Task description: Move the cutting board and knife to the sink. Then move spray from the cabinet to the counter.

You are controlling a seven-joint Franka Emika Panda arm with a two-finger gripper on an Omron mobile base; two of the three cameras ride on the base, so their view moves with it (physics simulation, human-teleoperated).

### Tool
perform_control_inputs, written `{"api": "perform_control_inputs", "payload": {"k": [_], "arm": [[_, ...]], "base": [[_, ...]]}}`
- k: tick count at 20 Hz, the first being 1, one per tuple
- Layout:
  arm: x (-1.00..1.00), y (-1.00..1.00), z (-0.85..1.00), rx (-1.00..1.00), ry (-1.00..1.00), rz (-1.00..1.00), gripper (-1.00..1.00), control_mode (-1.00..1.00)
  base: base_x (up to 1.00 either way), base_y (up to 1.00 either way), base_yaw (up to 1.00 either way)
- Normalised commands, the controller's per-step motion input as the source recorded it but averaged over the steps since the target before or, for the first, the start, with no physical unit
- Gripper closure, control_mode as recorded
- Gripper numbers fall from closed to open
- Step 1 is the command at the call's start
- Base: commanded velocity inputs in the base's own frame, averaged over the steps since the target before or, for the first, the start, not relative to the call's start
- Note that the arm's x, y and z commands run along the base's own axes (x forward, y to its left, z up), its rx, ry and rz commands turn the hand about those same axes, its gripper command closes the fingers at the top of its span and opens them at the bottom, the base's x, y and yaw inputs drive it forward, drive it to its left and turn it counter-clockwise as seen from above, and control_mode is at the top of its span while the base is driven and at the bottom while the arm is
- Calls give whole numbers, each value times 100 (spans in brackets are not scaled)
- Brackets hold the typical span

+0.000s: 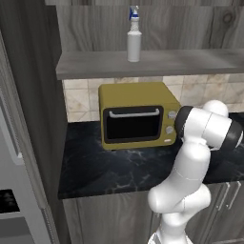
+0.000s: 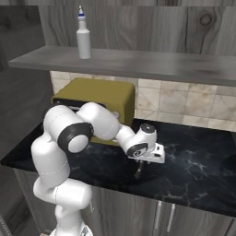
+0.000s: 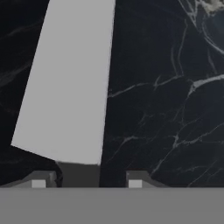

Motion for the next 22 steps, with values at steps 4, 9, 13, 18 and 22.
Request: {"api": "perform_control_inputs", "payload": {"k": [4,9,13,18,22], "arm": [[-9,0,-46,-1,5,7,100,-100],[-12,0,-36,0,6,12,100,-100],[-11,0,-17,0,3,16,100,-100],[-13,0,1,-1,-1,22,100,-100],[-23,0,24,0,-8,20,100,-100]], "base": [[0,0,0],[0,0,0],[0,0,0],[0,0,0],[0,0,0]]}}
